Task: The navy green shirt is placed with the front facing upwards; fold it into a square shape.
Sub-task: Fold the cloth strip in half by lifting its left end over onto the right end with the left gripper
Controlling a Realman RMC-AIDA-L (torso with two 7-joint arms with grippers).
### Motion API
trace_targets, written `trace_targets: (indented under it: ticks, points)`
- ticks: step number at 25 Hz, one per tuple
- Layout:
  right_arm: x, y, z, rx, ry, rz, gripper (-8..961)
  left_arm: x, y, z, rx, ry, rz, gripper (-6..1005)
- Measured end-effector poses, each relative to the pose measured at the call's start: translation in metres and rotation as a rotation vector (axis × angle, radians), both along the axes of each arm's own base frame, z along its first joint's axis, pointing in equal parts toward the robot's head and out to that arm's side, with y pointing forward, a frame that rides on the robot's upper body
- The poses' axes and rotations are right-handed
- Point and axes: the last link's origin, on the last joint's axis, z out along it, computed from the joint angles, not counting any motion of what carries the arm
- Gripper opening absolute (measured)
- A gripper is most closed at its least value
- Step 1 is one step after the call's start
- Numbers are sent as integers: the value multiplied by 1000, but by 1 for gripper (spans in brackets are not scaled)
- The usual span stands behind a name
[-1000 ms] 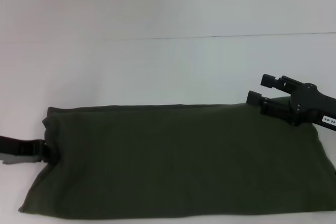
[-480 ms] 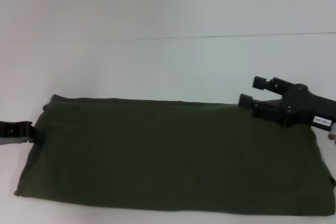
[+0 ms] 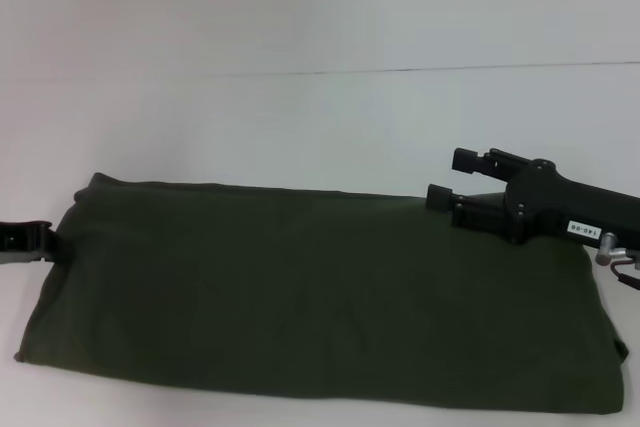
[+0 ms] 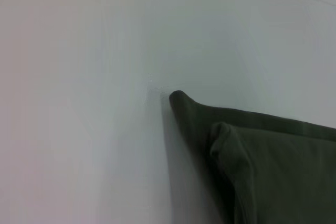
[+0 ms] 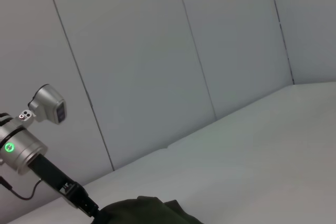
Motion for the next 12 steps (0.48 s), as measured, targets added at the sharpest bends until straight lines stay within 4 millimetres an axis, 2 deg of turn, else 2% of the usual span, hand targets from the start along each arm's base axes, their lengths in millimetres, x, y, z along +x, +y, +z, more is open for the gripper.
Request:
trace_targets:
  ticks: [12]
  points:
    - [-22,9,-24,-74,-23,65,835,-14,-1,13,41,43,38,27]
